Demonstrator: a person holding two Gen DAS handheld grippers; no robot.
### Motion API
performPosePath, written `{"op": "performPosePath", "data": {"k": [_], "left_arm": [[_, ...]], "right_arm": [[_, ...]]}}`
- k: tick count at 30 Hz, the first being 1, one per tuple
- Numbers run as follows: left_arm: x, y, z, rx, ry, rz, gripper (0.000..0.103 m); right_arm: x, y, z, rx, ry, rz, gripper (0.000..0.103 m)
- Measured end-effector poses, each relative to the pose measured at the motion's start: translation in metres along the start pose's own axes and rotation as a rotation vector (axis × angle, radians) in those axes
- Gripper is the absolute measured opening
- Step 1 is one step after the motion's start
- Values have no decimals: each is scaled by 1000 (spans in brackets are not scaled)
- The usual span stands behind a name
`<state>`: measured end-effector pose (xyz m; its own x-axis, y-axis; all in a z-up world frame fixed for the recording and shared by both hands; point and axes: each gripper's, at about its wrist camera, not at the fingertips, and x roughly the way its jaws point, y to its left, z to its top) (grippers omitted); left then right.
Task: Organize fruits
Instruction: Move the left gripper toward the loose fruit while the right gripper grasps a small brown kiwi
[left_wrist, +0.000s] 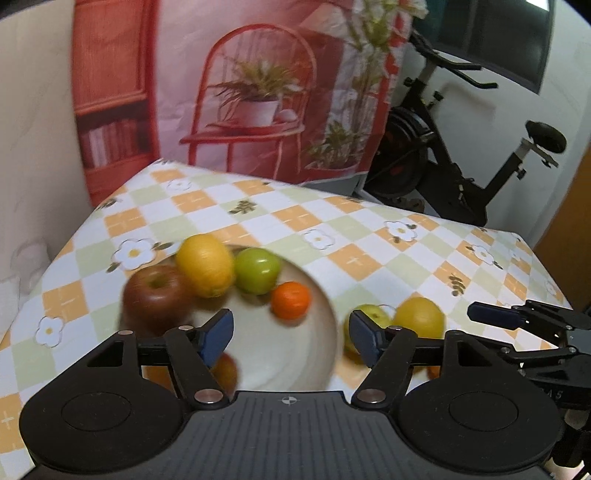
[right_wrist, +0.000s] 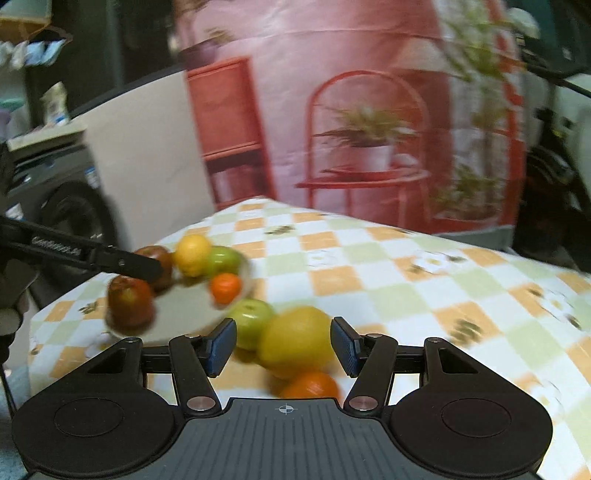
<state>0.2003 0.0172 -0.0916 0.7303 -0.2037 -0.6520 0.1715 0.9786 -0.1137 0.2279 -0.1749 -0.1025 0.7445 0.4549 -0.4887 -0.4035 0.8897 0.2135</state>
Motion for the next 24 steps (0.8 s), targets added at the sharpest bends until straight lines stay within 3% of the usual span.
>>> {"op": "performPosePath", "data": {"k": [11,19,24], "left_arm": [[-3,-61,-33,69,-74,-30,73],[-8,-77,-50,116,-111,-30,72],[-7,-82,-55,143,-109,-17,72]], "right_arm": [[-31,-14,-41,21,-27,-95,51],[-42,-10,-62,21,-12,-88,44],[-41,-11,-58,26,-20,-77,42]]}}
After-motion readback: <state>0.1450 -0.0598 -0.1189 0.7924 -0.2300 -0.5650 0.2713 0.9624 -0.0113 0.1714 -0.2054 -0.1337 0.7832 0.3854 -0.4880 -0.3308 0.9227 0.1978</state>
